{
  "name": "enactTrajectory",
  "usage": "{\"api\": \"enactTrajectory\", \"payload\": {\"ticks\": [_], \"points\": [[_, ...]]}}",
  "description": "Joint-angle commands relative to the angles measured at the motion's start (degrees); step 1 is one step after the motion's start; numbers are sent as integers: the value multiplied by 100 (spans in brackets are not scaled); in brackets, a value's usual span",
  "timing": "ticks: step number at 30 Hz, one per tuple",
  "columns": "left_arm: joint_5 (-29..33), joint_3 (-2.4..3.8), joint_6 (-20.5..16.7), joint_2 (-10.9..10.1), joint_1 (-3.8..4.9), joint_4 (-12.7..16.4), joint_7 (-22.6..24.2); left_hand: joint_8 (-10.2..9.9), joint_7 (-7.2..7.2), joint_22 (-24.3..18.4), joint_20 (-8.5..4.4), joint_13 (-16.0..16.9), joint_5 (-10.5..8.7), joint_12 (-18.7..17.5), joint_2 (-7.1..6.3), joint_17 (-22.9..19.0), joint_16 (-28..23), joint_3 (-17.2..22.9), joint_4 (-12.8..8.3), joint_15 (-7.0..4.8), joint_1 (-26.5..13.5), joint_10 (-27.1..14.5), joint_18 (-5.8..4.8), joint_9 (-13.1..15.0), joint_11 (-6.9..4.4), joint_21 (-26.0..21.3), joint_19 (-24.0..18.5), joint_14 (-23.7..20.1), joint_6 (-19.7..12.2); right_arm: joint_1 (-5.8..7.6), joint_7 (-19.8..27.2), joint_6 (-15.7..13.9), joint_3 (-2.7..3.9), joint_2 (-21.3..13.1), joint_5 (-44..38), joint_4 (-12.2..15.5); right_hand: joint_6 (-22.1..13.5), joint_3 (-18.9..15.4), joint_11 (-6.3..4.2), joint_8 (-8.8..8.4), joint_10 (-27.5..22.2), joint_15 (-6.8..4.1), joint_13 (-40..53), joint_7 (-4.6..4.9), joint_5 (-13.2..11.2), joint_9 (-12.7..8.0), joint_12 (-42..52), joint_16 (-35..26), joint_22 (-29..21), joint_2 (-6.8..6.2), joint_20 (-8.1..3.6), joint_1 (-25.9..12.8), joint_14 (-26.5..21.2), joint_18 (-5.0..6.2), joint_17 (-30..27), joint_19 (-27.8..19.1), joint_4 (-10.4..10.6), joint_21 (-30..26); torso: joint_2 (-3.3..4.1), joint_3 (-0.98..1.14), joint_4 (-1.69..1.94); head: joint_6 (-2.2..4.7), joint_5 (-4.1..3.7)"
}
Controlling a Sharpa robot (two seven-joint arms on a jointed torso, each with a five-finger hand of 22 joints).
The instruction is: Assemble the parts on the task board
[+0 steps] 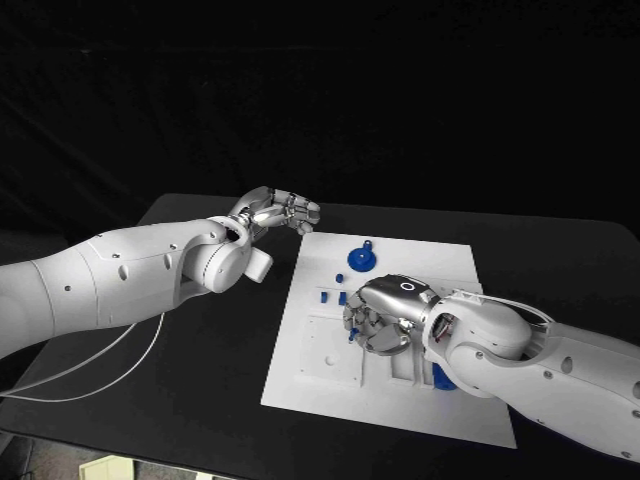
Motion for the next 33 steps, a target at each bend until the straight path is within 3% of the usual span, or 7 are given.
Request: {"api": "enactTrajectory", "payload": {"ticks": [1, 21, 33], "points": [[36, 5, 51, 1, 5, 6, 40, 5, 9, 8, 21, -10, 16, -27, 10, 9, -24, -23, 19, 22, -58, -23, 47, -10, 13, -39, -4, 33, -54, -21, 6, 147, -26, 2, -68, -7, 32, 5, 16, 35, -10, -12, 4, -13, -9, 0, -30, 13, 9, 69, -40, -2, -5, 77, -8, 10, -34, 8, -1, -2, 0, -6, 5], [36, 4, 52, -9, 6, -22, -5, -1, 15, 15, 21, -12, 17, -36, 3, 32, -46, -28, 21, 23, -73, -28, 47, -17, 16, -45, -5, 34, -74, -26, 10, 152, -46, -1, -47, 31, 31, 2, 16, 33, -11, -11, 15, -12, -6, 9, -35, 12, 10, 77, -38, -10, -5, 77, -11, 9, -37, 6, 2, 1, 5, -37, 18], [36, 4, 58, -7, 7, -18, -14, -1, 17, 17, 22, -13, 18, -40, 2, 42, -56, -29, 24, 24, -79, -30, 47, -19, 18, -48, -6, 34, -80, -25, -129, 369, -87, 72, -206, -5, 29, 0, 17, 30, -13, -11, 22, -12, 4, 15, -39, 11, 10, 74, -37, -13, -6, 77, -13, 7, -42, 4, 2, -1, 2, -47, 17]]}}
